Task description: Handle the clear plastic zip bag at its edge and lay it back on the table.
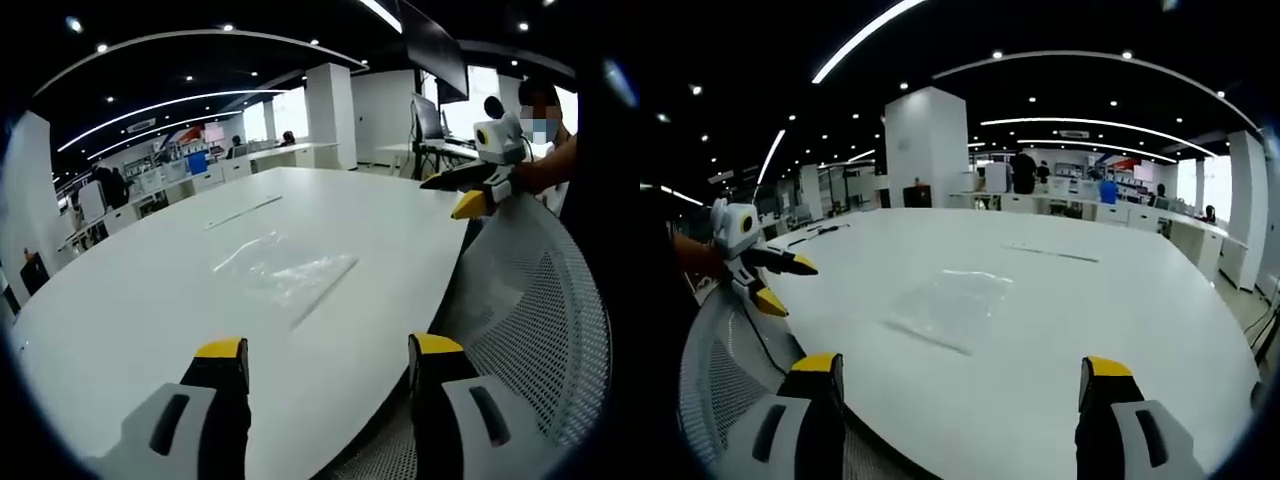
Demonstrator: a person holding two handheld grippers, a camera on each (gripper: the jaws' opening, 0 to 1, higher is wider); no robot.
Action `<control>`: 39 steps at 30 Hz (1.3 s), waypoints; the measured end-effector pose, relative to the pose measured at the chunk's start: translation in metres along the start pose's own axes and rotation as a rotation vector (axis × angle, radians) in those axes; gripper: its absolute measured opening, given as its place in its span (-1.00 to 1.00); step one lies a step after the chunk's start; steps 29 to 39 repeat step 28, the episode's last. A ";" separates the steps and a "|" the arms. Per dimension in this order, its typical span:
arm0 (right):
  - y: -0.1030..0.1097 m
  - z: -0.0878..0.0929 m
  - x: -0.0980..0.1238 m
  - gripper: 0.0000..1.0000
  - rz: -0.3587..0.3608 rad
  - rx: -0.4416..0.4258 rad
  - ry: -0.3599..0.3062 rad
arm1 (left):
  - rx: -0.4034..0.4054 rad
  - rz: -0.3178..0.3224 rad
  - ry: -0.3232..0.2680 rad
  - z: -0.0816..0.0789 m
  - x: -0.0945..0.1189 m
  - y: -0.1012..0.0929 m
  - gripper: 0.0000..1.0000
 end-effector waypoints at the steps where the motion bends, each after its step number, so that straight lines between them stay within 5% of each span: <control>1: 0.000 0.000 0.000 0.96 -0.001 0.001 0.001 | 0.000 0.001 0.000 0.000 0.000 0.000 0.27; 39: -0.009 -0.005 0.003 0.93 -0.003 0.067 0.010 | -0.006 0.000 -0.005 -0.008 0.001 0.001 0.31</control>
Point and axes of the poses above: the point that each gripper's makers call its tool centre point, and the gripper's own axes: x roughly backward along the fingers, y roughly to its left, z roughly out of its underside, the point moved 7 cm from there along x, roughly backward along the fingers, and after that the axes turned 12 degrees about x, right-handed, at the moved point
